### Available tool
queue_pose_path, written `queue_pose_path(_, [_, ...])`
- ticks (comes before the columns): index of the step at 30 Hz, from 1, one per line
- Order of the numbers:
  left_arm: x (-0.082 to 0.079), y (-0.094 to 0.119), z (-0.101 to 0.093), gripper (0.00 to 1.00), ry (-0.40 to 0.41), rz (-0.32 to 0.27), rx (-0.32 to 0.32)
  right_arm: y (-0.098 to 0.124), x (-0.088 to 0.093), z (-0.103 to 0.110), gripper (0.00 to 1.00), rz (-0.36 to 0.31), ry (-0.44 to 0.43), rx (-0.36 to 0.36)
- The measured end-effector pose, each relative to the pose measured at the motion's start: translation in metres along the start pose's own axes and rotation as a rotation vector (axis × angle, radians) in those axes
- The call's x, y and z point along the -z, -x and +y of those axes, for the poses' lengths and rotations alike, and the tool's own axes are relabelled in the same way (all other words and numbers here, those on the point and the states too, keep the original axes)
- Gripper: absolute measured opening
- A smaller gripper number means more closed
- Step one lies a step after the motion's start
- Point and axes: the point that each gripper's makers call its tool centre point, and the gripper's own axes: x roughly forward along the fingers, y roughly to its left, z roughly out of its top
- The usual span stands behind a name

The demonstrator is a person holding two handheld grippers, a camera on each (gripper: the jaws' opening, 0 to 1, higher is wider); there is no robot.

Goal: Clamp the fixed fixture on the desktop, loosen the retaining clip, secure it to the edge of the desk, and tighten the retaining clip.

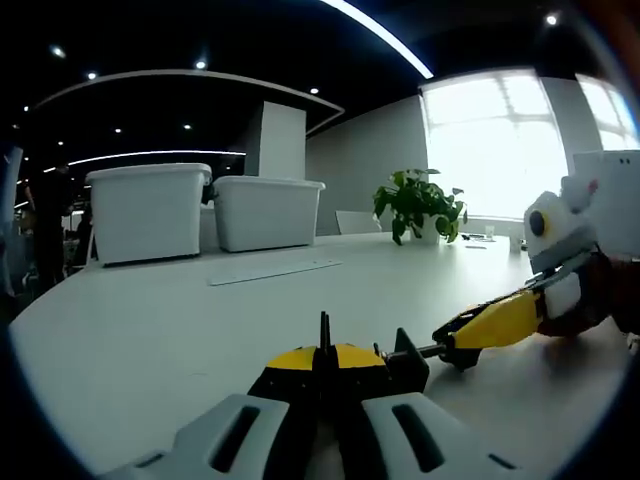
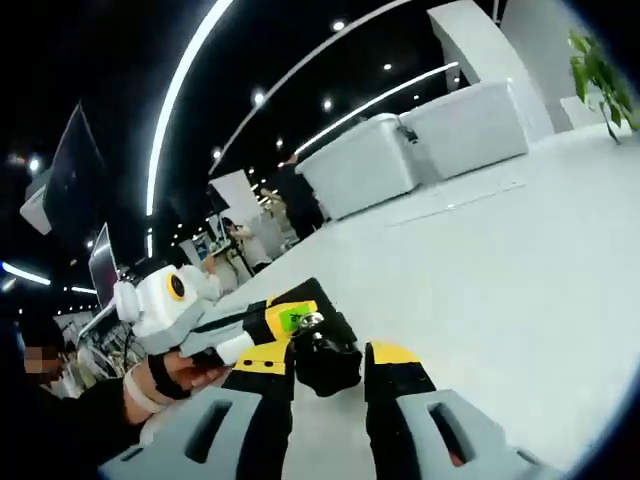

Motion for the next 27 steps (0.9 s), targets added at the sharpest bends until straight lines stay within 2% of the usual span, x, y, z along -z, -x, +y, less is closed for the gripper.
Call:
queue_pose_path(2, [0.0, 0.0, 0.0, 0.04, -0.003, -0.001, -0.001, 0.003, 0.008, 0.0, 0.26, 0.022, -0.077, 0.013])
queue_pose_path(4, [0.0, 0.0, 0.0, 0.04, -0.005, -0.001, -0.002, 0.001, 0.007, -0.003, 0.26, 0.029, -0.09, 0.009])
queue_pose_path(6, [0.0, 0.0, 0.0, 0.04, -0.009, -0.001, -0.005, 0.001, 0.008, -0.003, 0.26, 0.028, -0.092, 0.011])
queue_pose_path(9, [0.001, 0.0, 0.0, 0.04, -0.016, 0.0, -0.01, 0.0, 0.006, -0.002, 0.25, 0.022, -0.038, 0.018])
queue_pose_path(10, [0.001, 0.0, 0.0, 0.04, -0.017, 0.001, -0.011, -0.001, 0.005, -0.002, 0.25, 0.015, 0.016, 0.019])
queue_pose_path(12, [0.001, 0.0, 0.001, 0.04, -0.017, 0.002, -0.011, 0.003, 0.009, 0.006, 0.24, 0.008, 0.067, 0.026])
queue_pose_path(14, [0.001, 0.0, 0.0, 0.04, -0.016, 0.002, -0.011, 0.001, 0.005, 0.005, 0.24, -0.007, 0.201, 0.033])
queue_pose_path(16, [0.001, 0.001, 0.0, 0.04, -0.015, 0.003, -0.012, 0.001, 0.003, 0.011, 0.24, -0.035, 0.409, 0.032])
queue_pose_path(19, [0.001, 0.001, -0.001, 0.04, -0.011, 0.007, -0.012, 0.003, 0.006, 0.019, 0.23, -0.056, 0.599, 0.042])
queue_pose_path(20, [0.001, 0.001, -0.001, 0.04, -0.01, 0.008, -0.013, 0.003, 0.007, 0.021, 0.23, -0.058, 0.612, 0.049])
queue_pose_path(22, [0.001, -0.001, 0.002, 0.04, -0.009, 0.012, -0.013, 0.003, 0.008, 0.024, 0.23, -0.063, 0.702, 0.067])
queue_pose_path(24, [0.002, -0.001, 0.003, 0.04, -0.011, 0.015, -0.016, 0.004, 0.009, 0.029, 0.23, -0.072, 0.834, 0.093])
queue_pose_path(27, [0.001, -0.001, 0.005, 0.04, -0.003, 0.018, -0.023, -0.003, 0.005, 0.021, 0.23, -0.08, 0.943, 0.119])
